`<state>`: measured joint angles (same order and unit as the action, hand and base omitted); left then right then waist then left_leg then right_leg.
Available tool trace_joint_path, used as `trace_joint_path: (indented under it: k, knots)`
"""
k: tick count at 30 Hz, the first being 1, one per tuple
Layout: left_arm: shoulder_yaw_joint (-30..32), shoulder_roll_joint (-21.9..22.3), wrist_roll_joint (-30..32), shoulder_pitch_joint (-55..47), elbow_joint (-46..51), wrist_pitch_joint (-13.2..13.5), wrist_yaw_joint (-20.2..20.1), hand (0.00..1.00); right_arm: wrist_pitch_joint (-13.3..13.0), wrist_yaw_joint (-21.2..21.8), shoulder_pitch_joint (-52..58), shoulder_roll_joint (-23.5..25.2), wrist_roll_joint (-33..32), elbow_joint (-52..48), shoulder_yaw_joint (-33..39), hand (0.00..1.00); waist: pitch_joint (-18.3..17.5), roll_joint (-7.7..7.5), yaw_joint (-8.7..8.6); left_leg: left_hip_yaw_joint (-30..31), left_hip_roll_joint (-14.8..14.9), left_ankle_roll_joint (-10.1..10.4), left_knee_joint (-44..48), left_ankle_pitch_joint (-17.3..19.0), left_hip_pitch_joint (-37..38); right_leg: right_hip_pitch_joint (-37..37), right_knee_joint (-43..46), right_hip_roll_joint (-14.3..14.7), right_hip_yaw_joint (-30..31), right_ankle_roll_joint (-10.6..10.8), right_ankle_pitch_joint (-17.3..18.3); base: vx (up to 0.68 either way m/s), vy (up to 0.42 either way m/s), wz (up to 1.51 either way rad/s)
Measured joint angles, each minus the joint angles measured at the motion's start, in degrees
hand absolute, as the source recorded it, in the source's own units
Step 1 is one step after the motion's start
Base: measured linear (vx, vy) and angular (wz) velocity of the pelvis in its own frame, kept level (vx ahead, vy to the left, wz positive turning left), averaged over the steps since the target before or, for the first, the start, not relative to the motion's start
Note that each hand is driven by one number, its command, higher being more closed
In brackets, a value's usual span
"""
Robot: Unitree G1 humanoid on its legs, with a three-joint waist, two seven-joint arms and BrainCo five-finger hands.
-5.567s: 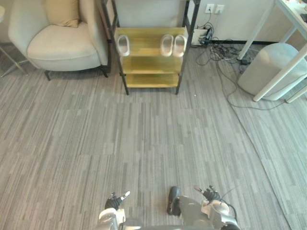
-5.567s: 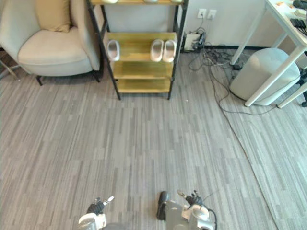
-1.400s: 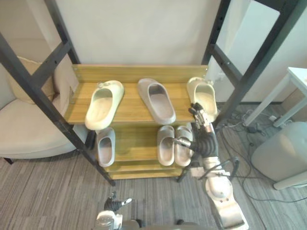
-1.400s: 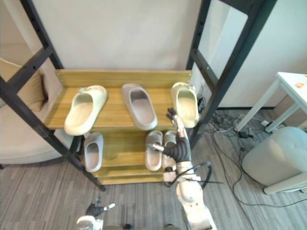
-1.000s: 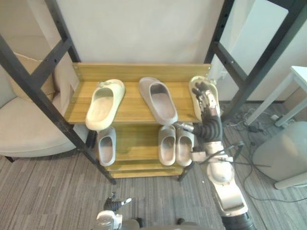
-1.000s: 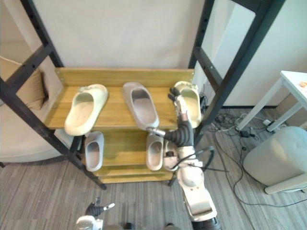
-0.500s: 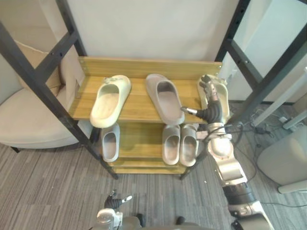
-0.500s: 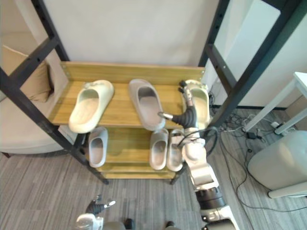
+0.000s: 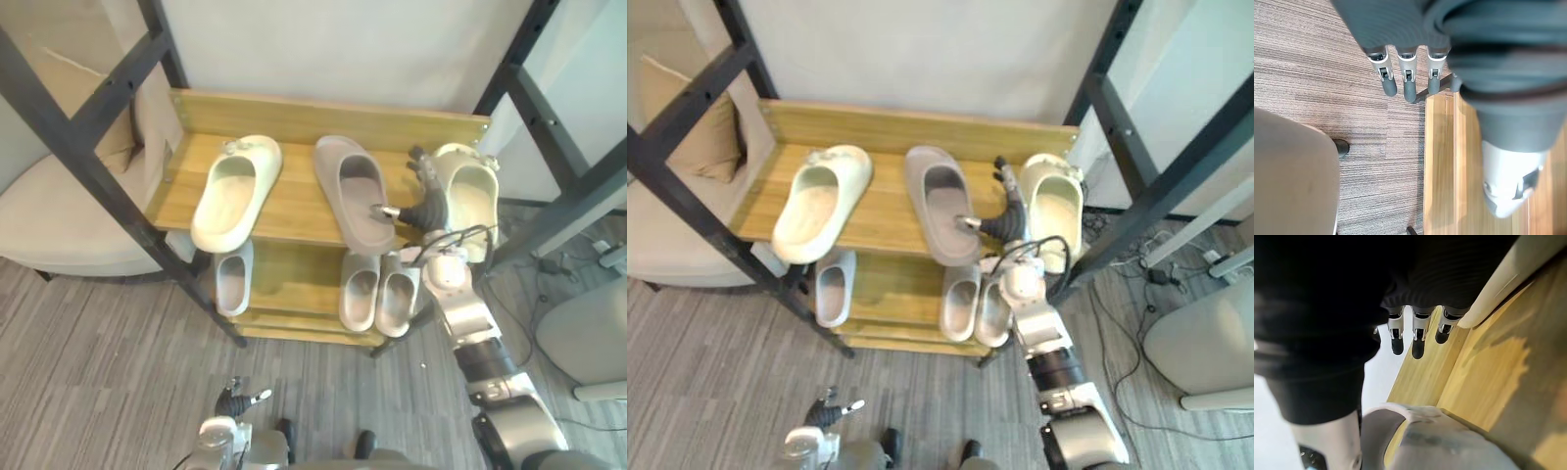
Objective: Organize the slippers on the shoe rack
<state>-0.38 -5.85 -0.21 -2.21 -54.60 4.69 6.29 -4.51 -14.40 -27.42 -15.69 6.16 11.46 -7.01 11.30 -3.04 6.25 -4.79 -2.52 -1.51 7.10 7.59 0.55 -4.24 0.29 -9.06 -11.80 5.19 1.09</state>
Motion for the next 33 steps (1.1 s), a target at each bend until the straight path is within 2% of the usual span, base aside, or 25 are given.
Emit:
trace_joint_path:
  k: [14, 21, 28, 29, 33]
  knots:
    - [0.0, 0.0, -0.1, 0.0, 0.2, 0.0, 0.0, 0.0, 0.6, 0.1, -6.6, -0.3, -1.8, 4.1, -0.6, 0.0, 0.3, 0.06, 0.08, -0.3, 0.2, 0.0, -0.1, 0.0, -0.1, 0.0, -0.5, 0.2, 0.1, -0.8, -0.6, 0.0, 0.0, 0.0]
    - [0.0, -0.1, -0.2, 0.0, 1.2, 0.0, 0.0, 0.0, 0.7, 1.0, -11.2, -2.5, -1.9, 8.7, -3.7, 0.0, 1.2, -0.21, 0.31, -0.5, 0.3, 0.0, -0.2, 0.0, -0.1, 0.1, -0.5, 0.3, 0.2, -1.0, -0.8, 0.0, 0.0, 0.0]
    - [0.5, 0.0, -1.2, 0.0, 1.6, 0.1, -0.2, 0.0, 1.2, 2.6, -16.4, -3.0, -1.9, 15.0, -5.2, 0.0, 1.9, -0.23, 0.79, -0.7, 0.9, 0.0, -0.3, -0.1, -0.2, 0.2, -0.6, 1.0, 0.2, -2.1, -1.9, 0.0, 0.0, -0.01]
    - [0.6, -0.1, -1.9, 0.2, 1.8, 0.3, -0.2, 0.0, 1.2, 2.8, -18.3, -3.0, -1.9, 16.6, -5.6, 1.0, 2.6, -0.23, 0.86, -0.7, 1.0, 0.0, -0.3, -0.3, -0.3, 0.2, -0.6, 1.0, 0.2, -2.1, -1.9, 0.0, 0.0, 0.0]
    - [0.5, 0.0, -2.3, 0.6, 1.8, 1.0, -0.3, 0.0, 1.3, 3.3, -20.7, -4.0, -1.8, 19.2, -7.3, 1.0, 3.2, -0.24, 1.59, -0.5, 1.0, 0.2, -1.1, -1.0, -0.4, 0.5, -0.6, 1.1, 0.0, -2.1, -1.9, -0.03, -0.021, 0.03]
